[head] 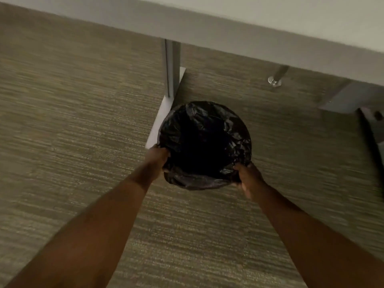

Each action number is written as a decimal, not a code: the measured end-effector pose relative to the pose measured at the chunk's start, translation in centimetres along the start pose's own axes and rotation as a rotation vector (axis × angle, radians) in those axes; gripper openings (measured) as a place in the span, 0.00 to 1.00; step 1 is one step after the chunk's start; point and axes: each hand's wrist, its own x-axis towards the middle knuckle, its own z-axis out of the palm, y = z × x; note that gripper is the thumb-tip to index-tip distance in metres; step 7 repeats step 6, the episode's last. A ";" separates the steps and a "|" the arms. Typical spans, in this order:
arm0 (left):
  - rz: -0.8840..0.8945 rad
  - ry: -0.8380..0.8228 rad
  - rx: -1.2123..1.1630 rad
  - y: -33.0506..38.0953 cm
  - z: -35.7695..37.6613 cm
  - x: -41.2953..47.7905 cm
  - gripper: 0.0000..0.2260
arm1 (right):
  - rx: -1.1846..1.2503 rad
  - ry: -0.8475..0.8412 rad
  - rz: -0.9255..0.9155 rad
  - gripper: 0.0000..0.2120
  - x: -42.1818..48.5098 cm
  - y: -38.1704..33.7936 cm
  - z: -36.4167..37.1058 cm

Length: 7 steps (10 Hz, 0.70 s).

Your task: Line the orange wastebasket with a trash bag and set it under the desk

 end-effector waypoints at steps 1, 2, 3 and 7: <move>-0.008 -0.019 0.021 0.4 0.3 3.1 0.15 | 0.012 -0.009 -0.038 0.19 2.2 -0.4 1.0; -0.026 -0.021 -0.009 0.0 0.8 4.2 0.16 | -0.020 -0.011 -0.039 0.19 3.5 -0.5 1.5; -0.049 -0.056 -0.058 -0.8 1.3 4.9 0.18 | -0.040 0.008 -0.007 0.08 4.7 -0.2 1.7; -0.051 -0.008 0.098 0.0 2.5 5.7 0.24 | -0.113 -0.053 0.072 0.08 5.1 -1.7 1.5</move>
